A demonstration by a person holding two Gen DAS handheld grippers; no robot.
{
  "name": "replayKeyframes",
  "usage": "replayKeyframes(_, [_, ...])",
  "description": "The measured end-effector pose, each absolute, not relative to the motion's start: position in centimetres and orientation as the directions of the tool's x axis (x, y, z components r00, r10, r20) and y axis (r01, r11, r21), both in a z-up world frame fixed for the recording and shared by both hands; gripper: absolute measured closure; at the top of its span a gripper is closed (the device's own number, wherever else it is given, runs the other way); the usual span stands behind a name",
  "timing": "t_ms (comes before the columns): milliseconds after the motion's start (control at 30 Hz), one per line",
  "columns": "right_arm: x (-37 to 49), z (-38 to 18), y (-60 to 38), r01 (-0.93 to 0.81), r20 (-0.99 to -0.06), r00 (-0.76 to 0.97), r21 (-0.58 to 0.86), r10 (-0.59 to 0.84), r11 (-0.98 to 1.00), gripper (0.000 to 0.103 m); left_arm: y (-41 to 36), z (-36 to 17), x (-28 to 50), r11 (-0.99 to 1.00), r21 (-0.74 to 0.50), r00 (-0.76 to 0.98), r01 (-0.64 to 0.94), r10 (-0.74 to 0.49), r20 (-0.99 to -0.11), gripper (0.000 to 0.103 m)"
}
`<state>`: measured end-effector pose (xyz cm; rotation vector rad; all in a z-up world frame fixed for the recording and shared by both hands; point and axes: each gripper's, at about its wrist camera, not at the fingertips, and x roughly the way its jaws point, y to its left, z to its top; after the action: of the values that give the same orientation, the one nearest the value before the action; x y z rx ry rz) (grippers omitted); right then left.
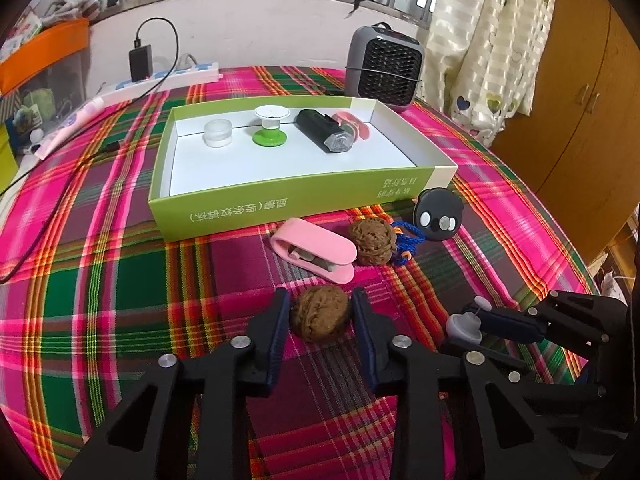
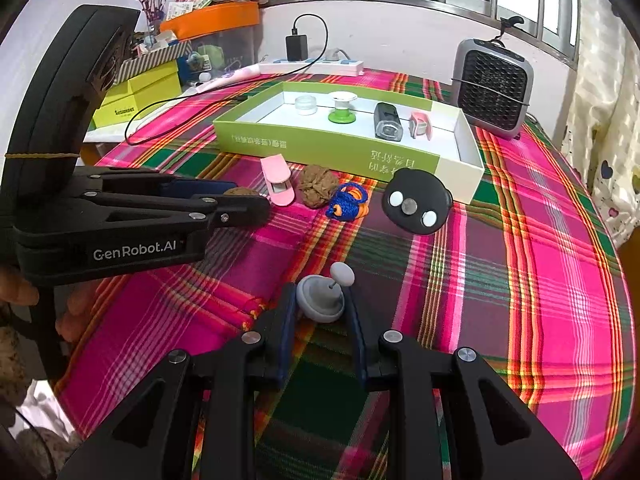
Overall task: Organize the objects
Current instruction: 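Carry the walnut into the green box with the left tool while the right tool carries the white knob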
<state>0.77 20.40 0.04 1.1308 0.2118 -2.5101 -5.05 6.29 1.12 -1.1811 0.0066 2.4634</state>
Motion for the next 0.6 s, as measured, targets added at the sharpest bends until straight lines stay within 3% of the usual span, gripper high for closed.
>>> replayKeyframes(600, [0.87,0.03,20.40,0.398,-0.746,-0.605,0.019,-0.278,-0.917,0.078,6.39,1.11,-4.98,-0.921,-0.154,-0.565,-0.358,0.345,-0.749,0.075])
